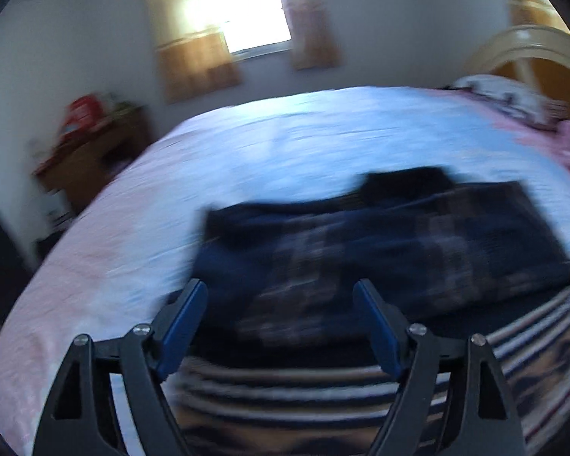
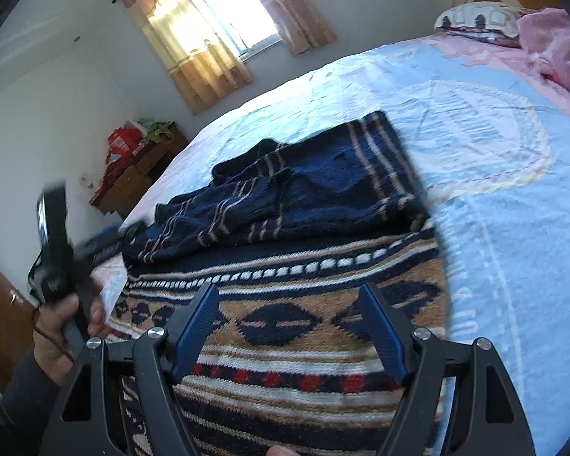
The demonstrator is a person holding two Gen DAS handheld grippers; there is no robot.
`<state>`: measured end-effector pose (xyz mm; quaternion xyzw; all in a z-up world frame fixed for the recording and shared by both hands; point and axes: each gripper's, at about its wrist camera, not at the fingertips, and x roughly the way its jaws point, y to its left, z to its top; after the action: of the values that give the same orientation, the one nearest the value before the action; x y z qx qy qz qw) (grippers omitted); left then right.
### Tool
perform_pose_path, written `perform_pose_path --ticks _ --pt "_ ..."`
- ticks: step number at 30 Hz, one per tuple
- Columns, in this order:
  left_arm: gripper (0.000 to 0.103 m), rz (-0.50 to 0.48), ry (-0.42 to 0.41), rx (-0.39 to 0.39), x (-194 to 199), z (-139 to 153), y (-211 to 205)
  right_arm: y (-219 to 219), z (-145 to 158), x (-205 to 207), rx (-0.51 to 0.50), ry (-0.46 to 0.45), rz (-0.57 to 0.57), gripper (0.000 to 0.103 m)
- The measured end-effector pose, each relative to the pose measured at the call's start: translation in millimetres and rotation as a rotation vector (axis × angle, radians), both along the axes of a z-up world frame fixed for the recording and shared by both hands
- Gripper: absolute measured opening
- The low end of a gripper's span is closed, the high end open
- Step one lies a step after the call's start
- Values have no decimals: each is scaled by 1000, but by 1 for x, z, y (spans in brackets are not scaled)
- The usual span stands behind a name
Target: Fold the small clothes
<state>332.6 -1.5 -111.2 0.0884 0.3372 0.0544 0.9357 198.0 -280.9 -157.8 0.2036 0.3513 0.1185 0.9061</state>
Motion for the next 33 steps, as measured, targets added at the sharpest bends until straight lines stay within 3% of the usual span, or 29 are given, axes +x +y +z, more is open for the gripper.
perform_pose_path --ticks 3,6,8,13,15,19,22,23,24,25,27,33 --pt "83 132 46 -18 3 -15 62 4 22 6 -18 20 20 74" --pt "83 195 111 -89 12 -35 95 15 38 24 -61 45 55 61" --pt "83 197 178 -139 22 -51 102 24 41 47 -81 76 65 60" --pt "95 213 197 -199 23 -59 111 44 14 122 -98 189 25 60" --pt "98 220 204 -257 24 -62 120 51 0 143 -107 221 18 60" --pt "98 222 194 -297 23 -61 123 63 -20 167 -76 274 -1 60" --pt "98 220 194 -302 21 -60 121 77 -23 172 -157 261 9 60" --pt "98 218 192 -306 21 -60 122 81 -23 174 -186 256 19 54" --pt "98 215 190 -312 21 -59 122 85 -23 176 -215 255 25 37" --pt "98 214 189 -316 20 -59 123 87 -23 177 -246 251 20 30" --pt "98 211 186 -324 19 -58 124 84 -19 177 -268 236 4 6" --pt "100 203 202 -297 19 -60 123 74 19 158 -376 99 -58 5"
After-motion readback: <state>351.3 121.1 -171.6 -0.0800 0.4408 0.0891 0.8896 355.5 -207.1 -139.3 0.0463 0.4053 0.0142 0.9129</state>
